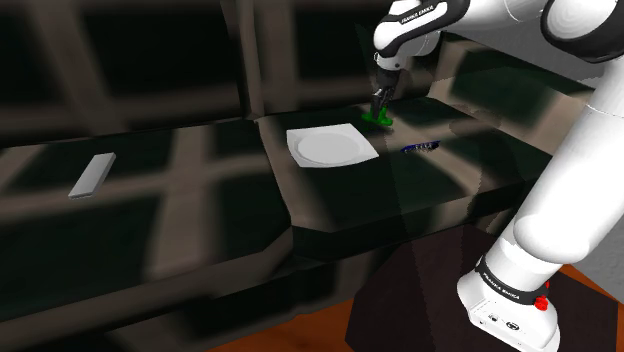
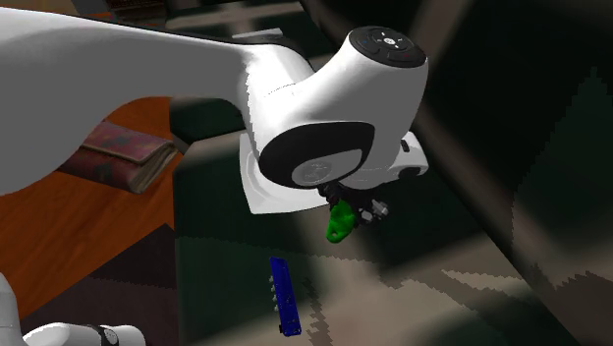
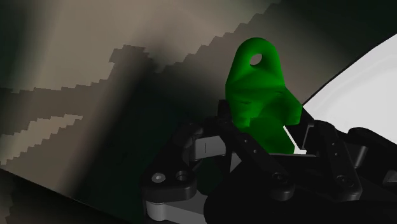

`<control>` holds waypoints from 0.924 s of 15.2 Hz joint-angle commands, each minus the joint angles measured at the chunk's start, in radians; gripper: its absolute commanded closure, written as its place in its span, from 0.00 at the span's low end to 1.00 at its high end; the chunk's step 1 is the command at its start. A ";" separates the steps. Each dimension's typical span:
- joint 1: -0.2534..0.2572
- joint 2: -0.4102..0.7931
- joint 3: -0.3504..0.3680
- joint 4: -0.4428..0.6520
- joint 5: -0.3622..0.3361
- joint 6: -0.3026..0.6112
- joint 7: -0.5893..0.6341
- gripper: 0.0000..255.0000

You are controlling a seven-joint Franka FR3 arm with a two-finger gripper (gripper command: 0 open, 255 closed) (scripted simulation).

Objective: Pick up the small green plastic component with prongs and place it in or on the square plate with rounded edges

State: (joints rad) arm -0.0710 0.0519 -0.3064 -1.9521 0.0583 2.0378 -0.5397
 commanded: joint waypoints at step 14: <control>0.098 -0.037 0.093 0.039 -0.023 -0.067 0.202 1.00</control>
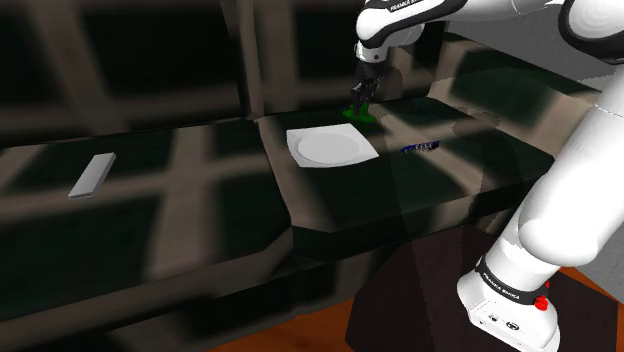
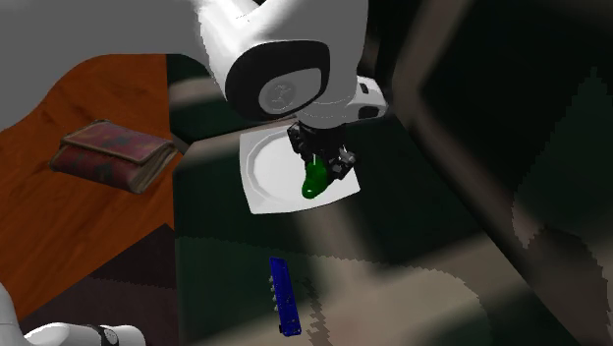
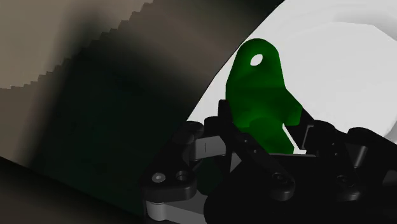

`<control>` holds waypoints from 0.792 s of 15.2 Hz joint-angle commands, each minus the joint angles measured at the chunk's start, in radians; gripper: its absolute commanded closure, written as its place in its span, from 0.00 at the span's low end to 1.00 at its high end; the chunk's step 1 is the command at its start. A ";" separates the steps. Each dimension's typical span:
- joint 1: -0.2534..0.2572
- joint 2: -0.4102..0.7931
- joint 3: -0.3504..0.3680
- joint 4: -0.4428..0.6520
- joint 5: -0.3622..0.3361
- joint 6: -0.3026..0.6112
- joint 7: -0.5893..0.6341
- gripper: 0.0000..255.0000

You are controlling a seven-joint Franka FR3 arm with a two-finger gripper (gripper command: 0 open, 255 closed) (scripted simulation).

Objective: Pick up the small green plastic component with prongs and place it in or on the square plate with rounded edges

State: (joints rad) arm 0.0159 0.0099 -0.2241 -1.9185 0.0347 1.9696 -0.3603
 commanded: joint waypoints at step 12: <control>0.105 0.061 0.100 0.021 -0.002 0.045 0.206 1.00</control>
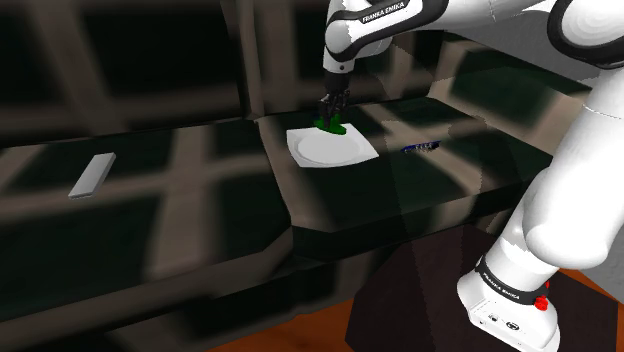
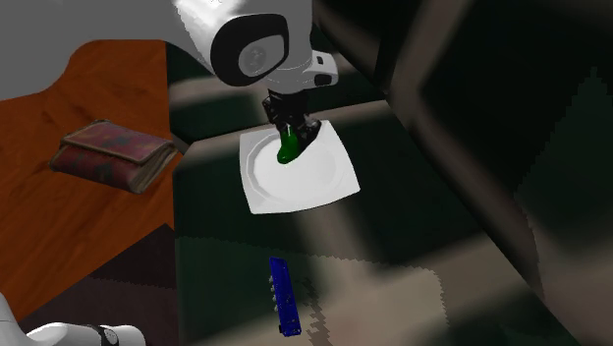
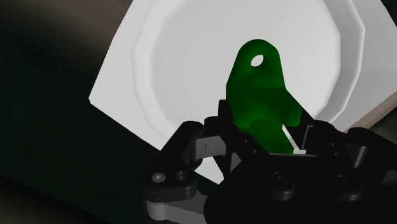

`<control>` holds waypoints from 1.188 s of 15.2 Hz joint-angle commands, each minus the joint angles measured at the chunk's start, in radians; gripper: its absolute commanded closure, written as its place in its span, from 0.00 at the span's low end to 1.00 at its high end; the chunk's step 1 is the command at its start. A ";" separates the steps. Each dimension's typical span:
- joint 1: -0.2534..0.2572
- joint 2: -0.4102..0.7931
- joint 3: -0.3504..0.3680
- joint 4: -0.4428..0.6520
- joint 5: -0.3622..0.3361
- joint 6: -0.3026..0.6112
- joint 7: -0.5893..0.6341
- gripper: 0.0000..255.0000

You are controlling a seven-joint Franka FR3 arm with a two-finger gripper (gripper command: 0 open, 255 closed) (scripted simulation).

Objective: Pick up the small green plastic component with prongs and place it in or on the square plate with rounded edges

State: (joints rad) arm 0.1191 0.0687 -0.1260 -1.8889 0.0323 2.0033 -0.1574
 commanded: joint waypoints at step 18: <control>0.001 0.040 0.002 -0.091 0.008 0.132 -0.003 0.00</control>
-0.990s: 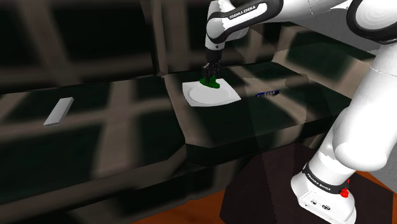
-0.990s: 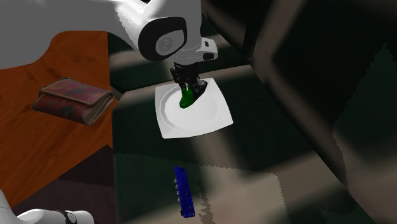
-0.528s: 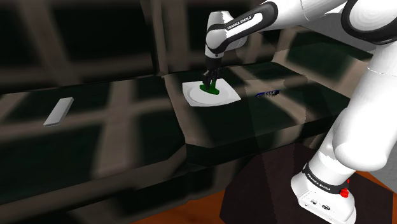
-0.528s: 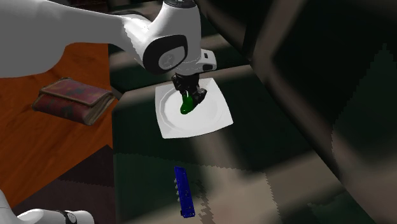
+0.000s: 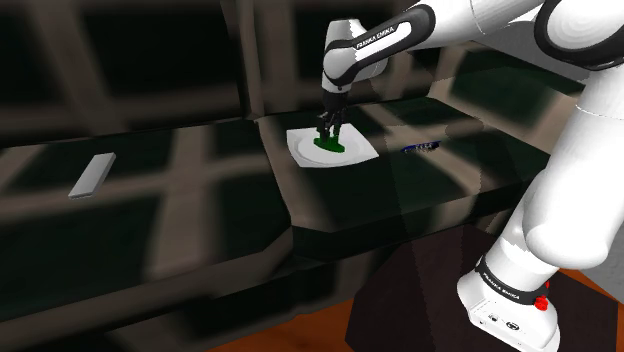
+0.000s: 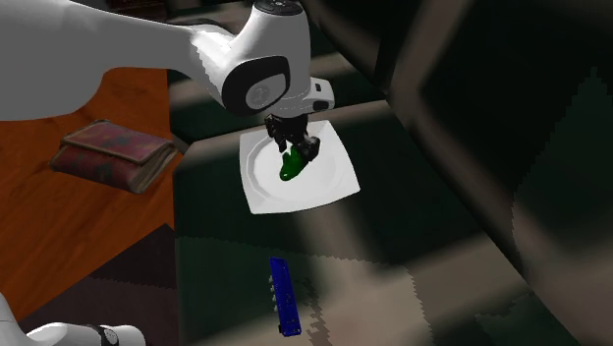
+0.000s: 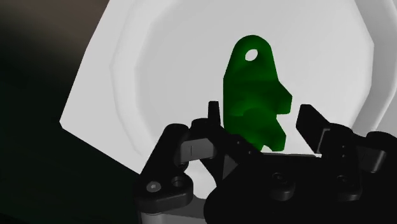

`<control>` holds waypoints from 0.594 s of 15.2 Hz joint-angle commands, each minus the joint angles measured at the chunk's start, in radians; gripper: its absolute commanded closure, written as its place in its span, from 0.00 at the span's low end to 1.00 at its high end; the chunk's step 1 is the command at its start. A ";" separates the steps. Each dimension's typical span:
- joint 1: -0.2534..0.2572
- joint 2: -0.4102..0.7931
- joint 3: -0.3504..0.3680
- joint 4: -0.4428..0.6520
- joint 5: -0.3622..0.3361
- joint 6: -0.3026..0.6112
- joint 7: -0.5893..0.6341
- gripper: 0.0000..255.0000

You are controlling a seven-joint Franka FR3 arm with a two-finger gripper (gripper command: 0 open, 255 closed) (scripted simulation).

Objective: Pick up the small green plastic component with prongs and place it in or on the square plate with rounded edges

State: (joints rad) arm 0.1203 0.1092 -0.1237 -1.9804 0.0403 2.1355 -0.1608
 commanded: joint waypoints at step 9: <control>0.000 -0.045 -0.001 0.074 -0.008 -0.118 0.006 0.00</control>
State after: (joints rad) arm 0.1191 0.0666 -0.1260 -1.9305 0.0327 2.0446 -0.1583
